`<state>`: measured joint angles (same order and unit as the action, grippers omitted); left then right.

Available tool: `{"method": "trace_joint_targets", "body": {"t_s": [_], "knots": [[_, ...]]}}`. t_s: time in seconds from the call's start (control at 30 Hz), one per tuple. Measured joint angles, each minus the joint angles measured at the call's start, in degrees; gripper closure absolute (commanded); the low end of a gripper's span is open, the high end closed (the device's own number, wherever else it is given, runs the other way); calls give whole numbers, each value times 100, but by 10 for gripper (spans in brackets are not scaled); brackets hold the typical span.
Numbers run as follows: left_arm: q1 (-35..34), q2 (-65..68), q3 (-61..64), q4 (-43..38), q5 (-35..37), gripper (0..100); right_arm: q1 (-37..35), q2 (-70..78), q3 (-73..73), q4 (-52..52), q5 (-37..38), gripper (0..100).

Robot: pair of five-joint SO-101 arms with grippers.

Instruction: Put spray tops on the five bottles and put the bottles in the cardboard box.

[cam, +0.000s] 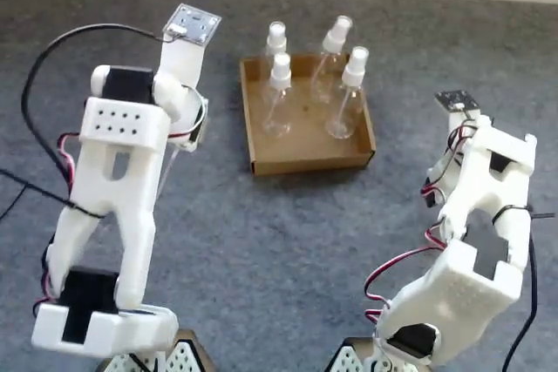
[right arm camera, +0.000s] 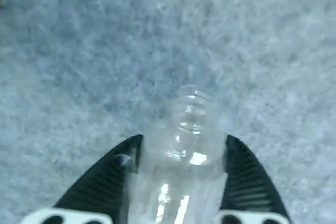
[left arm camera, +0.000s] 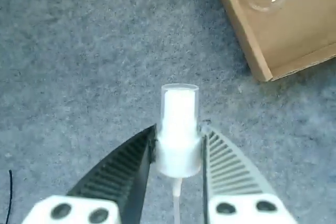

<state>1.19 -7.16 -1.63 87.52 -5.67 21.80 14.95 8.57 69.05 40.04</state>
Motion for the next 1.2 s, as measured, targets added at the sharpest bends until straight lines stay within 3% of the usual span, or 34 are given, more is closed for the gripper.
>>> {"method": "trace_joint_targets", "body": {"t_s": [0.2, 0.4, 0.57, 0.83, 1.03, 1.2], "knots": [[0, -396, 70, 0, 0, 976, -9, -88, -9, 0, -141, 994], [0, -1213, 105, 0, 0, 976, -316, -1793, -9, 0, -1116, 994], [0, -2013, 105, 0, 0, 979, -1565, -3851, 431, 0, -2031, 994], [0, -3068, 105, 0, 35, 979, -3965, -6505, 3402, -1257, -2637, 994], [9, -3701, 105, -62, 466, 979, -5011, -6998, 3921, -1415, -2910, 994], [730, -3921, 105, -624, 642, 979, -5521, -6998, 3965, -1415, -3024, 992]]}}
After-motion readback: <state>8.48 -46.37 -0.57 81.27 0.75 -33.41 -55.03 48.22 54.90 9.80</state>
